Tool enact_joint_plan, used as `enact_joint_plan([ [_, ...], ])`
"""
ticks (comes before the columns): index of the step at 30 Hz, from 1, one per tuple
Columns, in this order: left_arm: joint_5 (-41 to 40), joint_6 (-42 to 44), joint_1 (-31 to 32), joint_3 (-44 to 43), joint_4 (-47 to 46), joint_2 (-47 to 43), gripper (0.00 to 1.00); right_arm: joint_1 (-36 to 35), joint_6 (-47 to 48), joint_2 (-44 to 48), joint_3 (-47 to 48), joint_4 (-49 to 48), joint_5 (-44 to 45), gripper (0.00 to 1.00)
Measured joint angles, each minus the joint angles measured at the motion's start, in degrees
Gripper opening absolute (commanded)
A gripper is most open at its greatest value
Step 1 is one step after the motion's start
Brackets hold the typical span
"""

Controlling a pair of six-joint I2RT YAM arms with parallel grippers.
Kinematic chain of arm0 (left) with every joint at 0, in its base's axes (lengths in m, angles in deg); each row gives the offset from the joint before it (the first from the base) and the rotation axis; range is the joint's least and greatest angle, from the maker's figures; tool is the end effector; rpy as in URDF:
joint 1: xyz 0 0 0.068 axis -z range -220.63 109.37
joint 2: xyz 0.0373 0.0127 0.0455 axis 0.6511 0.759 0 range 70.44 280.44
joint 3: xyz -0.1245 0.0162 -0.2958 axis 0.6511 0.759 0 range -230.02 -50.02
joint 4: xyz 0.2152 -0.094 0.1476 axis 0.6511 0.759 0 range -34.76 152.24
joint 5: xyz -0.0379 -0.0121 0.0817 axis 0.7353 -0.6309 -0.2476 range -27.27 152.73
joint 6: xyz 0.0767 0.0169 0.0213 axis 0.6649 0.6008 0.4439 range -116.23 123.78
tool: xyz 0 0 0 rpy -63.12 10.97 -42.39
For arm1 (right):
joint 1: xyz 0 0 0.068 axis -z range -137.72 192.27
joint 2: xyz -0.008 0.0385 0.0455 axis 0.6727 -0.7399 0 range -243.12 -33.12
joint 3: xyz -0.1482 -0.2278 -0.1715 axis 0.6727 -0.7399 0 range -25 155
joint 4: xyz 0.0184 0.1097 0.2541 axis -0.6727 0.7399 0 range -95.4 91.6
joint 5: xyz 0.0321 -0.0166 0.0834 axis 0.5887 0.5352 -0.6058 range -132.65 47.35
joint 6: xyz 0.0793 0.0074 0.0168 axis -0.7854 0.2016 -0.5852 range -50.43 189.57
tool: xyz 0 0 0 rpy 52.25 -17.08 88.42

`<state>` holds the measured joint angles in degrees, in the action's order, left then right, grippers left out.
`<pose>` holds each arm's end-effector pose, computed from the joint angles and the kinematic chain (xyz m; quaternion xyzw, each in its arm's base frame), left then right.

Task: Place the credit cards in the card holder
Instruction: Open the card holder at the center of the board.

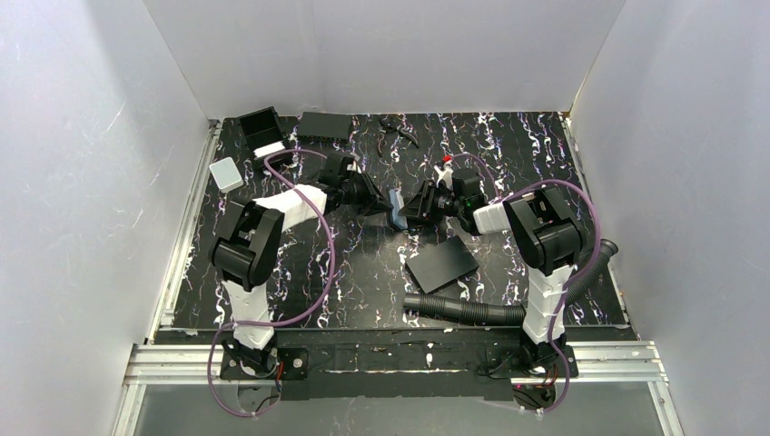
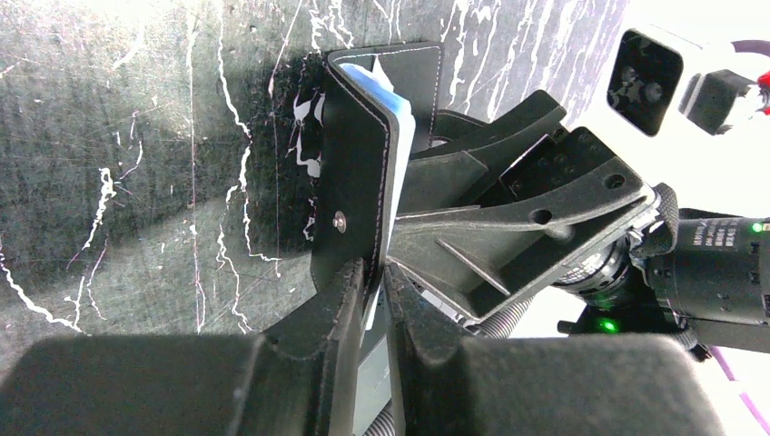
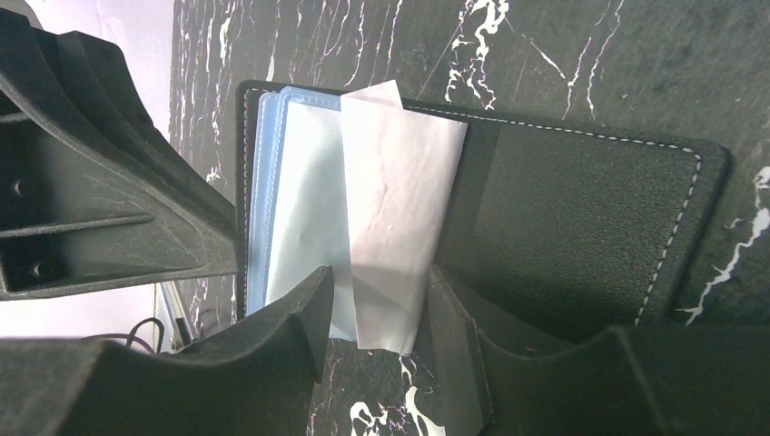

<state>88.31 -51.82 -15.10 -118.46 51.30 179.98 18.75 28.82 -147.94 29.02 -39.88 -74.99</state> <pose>0.4124 -0.2306 0.1992 -0.1315 0.8690 -0.4328 0.2008 0.3991 0.2149 0.1398 -0.0230 0.8287 0.4699 0.3031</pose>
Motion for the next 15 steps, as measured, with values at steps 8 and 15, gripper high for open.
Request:
enact_joint_plan([
  [8,-4.1,4.9,1.4,-7.4,10.7,1.9,0.00,-0.1,1.1,1.4,0.6,3.4,0.3,0.75],
  [15,-10.2,9.9,4.2,-13.1,21.0,1.9,0.00,-1.0,10.1,5.5,5.8,20.6,5.4,0.85],
])
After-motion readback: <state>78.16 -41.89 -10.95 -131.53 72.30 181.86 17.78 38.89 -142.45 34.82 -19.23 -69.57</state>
